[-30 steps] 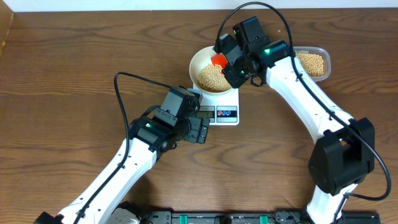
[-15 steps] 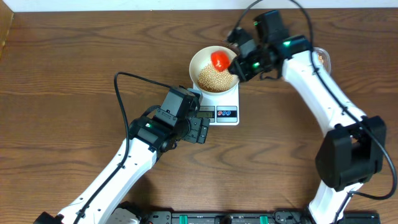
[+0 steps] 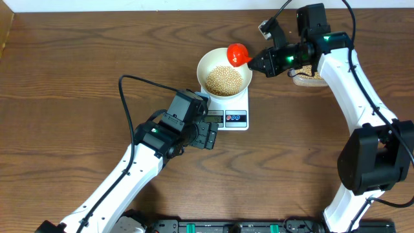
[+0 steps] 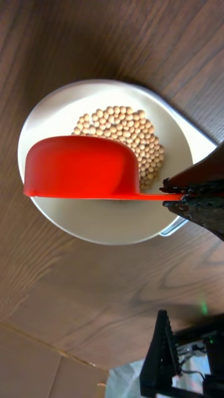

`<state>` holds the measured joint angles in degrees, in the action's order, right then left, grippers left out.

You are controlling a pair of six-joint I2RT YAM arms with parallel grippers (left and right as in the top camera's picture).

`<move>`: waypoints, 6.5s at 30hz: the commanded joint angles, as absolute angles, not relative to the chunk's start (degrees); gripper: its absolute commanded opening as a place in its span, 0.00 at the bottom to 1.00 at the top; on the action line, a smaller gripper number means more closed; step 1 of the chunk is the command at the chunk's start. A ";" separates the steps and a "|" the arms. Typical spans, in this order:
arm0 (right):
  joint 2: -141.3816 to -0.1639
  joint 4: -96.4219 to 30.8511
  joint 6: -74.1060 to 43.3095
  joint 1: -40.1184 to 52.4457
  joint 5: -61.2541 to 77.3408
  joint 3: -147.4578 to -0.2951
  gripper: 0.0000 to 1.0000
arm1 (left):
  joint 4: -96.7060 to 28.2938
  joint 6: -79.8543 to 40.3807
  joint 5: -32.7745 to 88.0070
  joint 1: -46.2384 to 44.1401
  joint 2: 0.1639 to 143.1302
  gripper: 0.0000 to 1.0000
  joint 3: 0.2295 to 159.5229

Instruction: Scoop item into bowl and weigh 50g on scale

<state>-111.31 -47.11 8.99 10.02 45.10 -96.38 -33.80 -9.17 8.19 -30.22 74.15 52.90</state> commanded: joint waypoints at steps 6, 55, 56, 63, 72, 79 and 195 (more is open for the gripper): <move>-110.13 -47.22 8.43 9.96 47.53 -97.56 0.01 | -33.76 -9.04 7.20 -30.30 74.48 0.88 52.80; -108.03 -49.01 12.97 25.43 11.35 -97.56 0.01 | -33.95 -9.06 7.20 -30.30 74.48 0.88 52.80; -107.59 -48.99 12.99 25.61 10.31 -97.56 0.01 | -33.95 -9.04 7.20 -30.30 74.48 0.88 52.80; -106.39 -49.01 14.02 26.04 8.49 -97.56 0.01 | -33.95 -9.06 7.20 -30.30 74.48 0.88 52.80; -106.39 -49.74 16.86 26.55 8.49 -97.56 0.01 | -33.95 -9.04 7.20 -30.30 74.48 0.88 52.80; -106.39 -50.02 19.81 27.77 8.47 -97.56 0.01 | -33.95 -9.06 7.22 -30.30 74.48 0.88 52.80; -112.46 -55.72 6.87 -10.55 17.06 -97.80 0.01 | -33.95 -9.06 7.20 -30.30 74.48 0.88 52.80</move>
